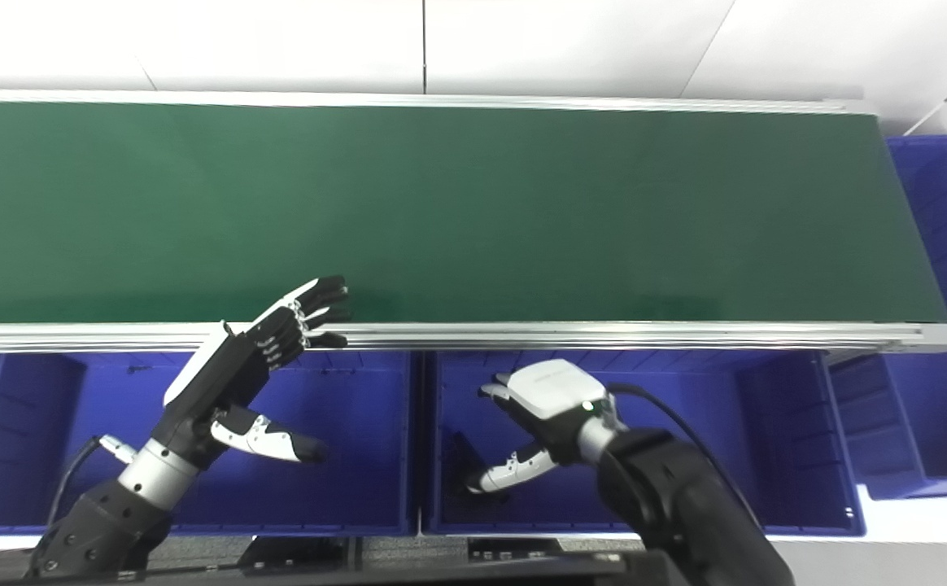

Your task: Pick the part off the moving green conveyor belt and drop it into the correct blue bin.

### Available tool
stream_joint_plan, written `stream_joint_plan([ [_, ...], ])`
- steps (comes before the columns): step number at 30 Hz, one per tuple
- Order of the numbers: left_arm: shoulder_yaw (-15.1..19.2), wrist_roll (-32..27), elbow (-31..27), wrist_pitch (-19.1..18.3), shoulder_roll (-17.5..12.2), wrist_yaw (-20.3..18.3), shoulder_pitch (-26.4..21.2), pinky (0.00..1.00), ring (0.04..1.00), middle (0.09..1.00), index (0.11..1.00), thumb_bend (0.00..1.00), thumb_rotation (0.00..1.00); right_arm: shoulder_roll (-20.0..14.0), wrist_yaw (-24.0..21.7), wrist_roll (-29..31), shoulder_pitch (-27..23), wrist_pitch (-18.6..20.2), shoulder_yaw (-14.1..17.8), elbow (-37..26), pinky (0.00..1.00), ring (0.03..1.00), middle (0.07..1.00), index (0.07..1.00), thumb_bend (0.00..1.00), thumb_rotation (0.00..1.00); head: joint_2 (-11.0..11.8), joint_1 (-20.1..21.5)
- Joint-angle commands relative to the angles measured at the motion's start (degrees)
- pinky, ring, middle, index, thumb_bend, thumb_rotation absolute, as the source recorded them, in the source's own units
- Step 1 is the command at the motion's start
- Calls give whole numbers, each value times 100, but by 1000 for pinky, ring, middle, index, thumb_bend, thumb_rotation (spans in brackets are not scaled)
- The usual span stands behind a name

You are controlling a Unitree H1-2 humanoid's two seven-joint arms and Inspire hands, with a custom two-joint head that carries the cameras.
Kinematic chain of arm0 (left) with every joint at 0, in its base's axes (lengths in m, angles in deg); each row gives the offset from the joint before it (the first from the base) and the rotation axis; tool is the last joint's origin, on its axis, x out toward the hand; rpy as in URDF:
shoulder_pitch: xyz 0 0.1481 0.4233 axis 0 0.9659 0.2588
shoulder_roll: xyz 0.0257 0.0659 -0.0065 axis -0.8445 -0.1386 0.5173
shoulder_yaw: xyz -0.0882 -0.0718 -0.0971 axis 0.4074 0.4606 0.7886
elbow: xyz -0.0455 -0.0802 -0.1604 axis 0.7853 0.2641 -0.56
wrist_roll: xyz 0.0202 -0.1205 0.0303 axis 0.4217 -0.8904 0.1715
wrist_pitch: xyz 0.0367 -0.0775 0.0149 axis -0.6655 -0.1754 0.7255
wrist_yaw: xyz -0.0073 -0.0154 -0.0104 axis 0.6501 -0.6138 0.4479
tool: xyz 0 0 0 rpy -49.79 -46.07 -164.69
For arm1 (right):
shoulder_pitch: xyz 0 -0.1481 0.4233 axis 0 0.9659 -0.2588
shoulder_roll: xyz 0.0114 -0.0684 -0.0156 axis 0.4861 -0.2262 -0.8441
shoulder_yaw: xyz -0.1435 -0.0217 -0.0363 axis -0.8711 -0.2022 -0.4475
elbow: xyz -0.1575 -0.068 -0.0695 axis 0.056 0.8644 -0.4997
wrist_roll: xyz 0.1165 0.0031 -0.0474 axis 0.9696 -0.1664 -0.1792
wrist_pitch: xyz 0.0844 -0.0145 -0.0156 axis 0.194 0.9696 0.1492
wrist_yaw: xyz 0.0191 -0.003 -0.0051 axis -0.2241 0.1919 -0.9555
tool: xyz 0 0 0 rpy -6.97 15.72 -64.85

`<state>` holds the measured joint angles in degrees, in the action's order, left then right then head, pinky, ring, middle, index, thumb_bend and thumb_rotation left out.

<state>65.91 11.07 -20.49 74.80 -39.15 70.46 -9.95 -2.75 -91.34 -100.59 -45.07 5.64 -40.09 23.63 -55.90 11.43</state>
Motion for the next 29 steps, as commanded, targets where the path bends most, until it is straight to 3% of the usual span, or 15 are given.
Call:
stream_joint_plan([
  [1,-17,28,-130,215,-11,-1,53,768,865,915,906,936,356,87,566,342,267,-135,225,-376,976,973,971,962,692,892,18,-36],
  [4,-20,40,-103,272,-5,7,72,765,860,910,898,931,345,249,1227,1025,744,-376,502,-693,903,923,935,954,678,803,35,-62],
  [6,-26,34,-76,306,-20,-5,72,770,859,910,902,927,348,458,1683,1553,1083,-502,673,-833,803,865,900,936,677,708,74,-124],
  [7,-26,32,-52,344,-20,-5,71,773,860,913,912,924,345,552,1904,1707,1243,-582,724,-877,736,834,880,924,687,652,74,-124],
  [10,-24,29,12,442,-21,-5,89,776,862,919,935,923,338,751,2469,2139,1566,-947,794,-835,665,793,850,904,711,562,141,-215],
  [16,-48,26,38,578,-29,-10,181,781,862,926,942,911,324,1072,3060,3294,2054,-1577,824,-791,663,759,815,885,722,499,222,-416],
  [20,-57,60,46,716,-40,3,310,776,856,921,941,908,324,1465,3450,4092,2277,-2054,769,-516,682,770,821,889,709,449,341,-541],
  [25,-48,174,105,861,-48,30,444,782,858,928,942,915,343,1620,3654,4196,2281,-2402,844,-127,740,803,853,924,711,517,485,-563],
  [29,-67,272,143,981,-48,45,548,790,862,930,937,913,346,1520,3685,4221,2296,-2481,927,63,762,823,874,930,710,518,637,-661],
])
